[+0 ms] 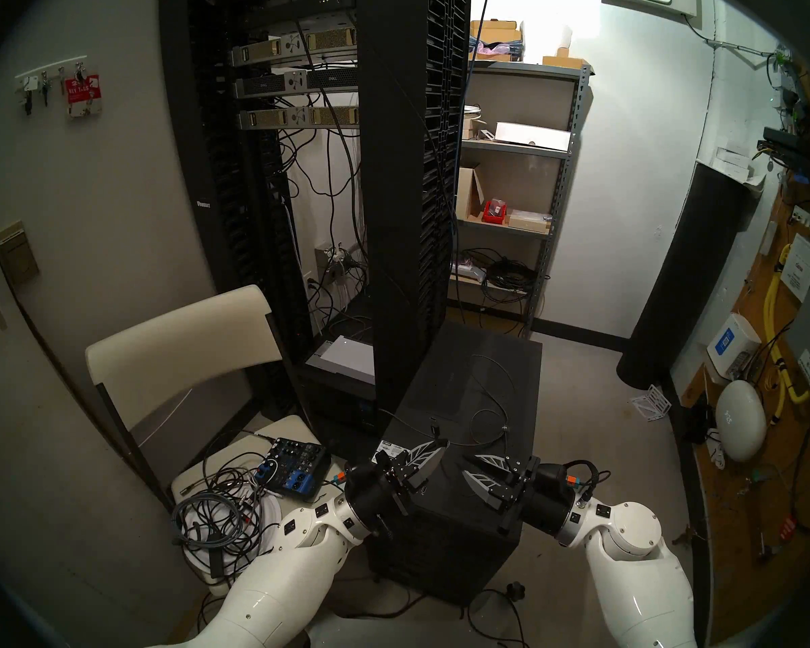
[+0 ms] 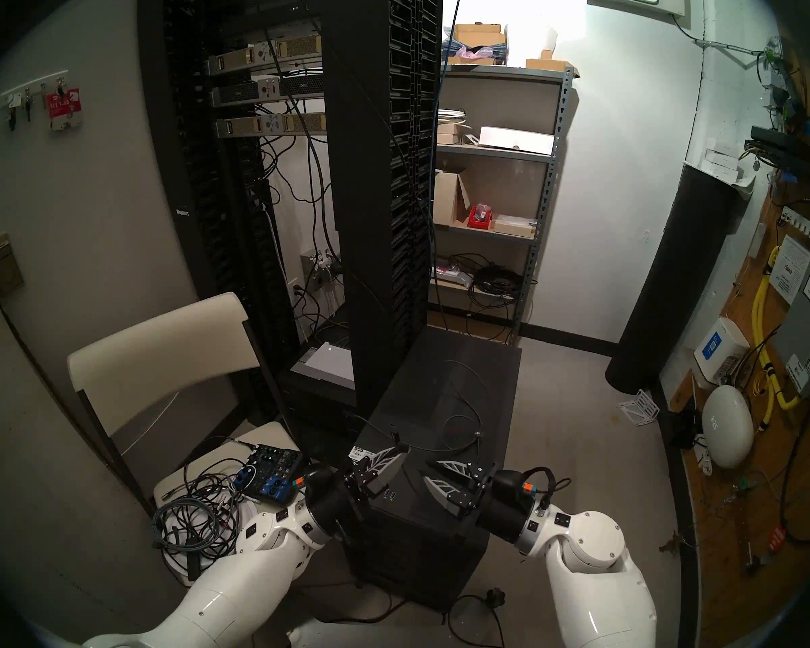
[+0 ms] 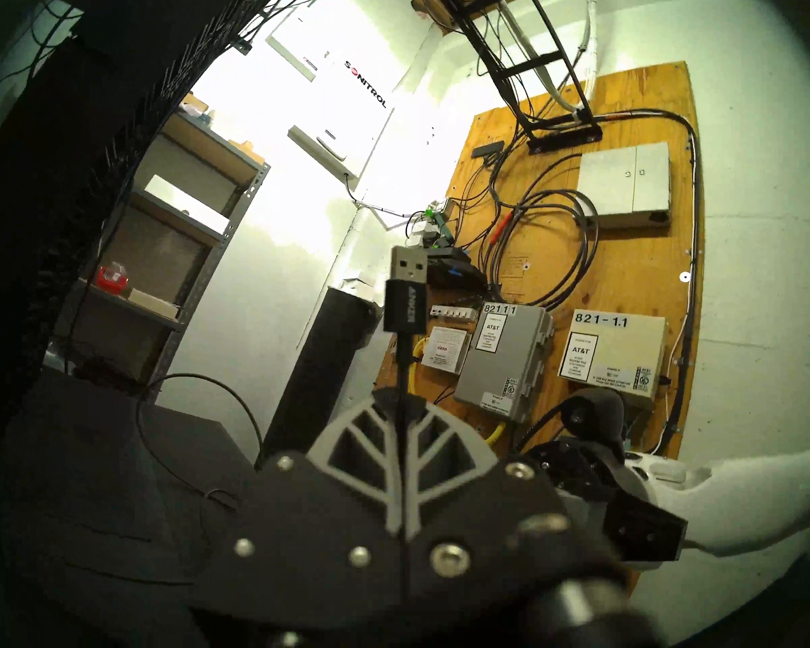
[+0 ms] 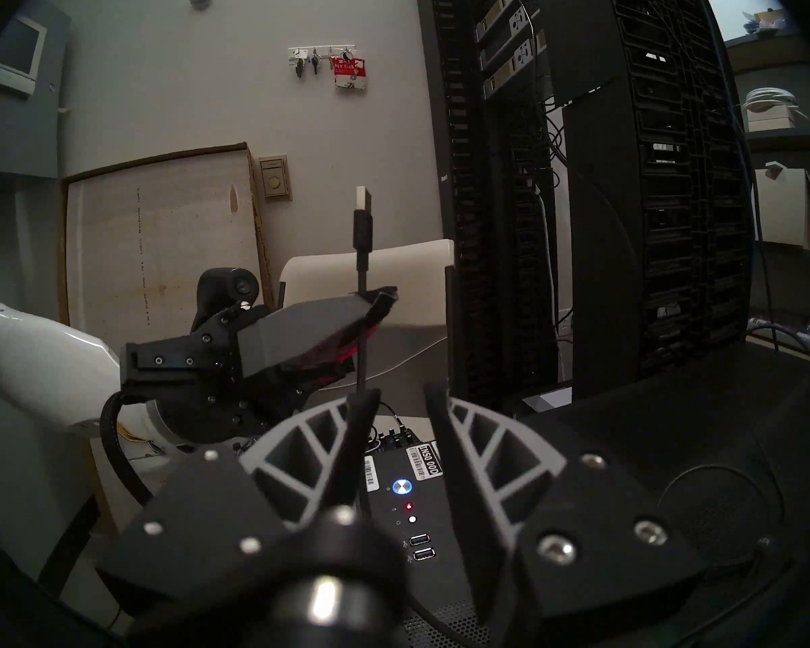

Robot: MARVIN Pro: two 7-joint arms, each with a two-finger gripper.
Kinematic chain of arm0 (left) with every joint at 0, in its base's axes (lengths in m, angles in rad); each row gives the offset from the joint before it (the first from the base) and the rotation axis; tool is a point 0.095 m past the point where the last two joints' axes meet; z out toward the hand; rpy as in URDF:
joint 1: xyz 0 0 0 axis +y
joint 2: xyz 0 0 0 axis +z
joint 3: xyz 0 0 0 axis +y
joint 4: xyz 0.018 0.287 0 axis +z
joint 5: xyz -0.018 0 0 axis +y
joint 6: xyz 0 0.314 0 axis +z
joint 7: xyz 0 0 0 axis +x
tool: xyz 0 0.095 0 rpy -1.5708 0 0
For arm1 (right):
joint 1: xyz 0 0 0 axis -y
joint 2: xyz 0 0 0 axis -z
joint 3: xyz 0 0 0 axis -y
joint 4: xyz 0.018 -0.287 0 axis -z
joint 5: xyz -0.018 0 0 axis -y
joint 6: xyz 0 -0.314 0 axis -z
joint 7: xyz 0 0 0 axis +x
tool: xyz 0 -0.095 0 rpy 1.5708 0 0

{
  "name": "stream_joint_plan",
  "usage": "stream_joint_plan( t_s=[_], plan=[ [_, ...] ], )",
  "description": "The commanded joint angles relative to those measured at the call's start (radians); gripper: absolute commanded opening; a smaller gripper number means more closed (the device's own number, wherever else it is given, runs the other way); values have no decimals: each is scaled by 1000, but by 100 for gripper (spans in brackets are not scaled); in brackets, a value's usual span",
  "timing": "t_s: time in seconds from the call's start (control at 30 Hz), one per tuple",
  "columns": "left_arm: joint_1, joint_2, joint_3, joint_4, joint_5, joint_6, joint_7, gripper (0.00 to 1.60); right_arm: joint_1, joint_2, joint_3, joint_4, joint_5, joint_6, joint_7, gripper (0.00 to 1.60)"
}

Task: Insert the cable into the workstation's USB slot

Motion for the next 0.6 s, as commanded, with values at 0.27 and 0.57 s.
stream_joint_plan(
  t_s=[0.27, 0.57],
  plan=[
    [-37, 38, 48, -77, -104, 264, 133, 0, -48, -7, -2, -56, 12, 21, 26, 112],
    [-43, 30, 51, -98, -126, 301, 154, 0, -24, -13, -20, 2, -38, 8, 5, 104]
  ],
)
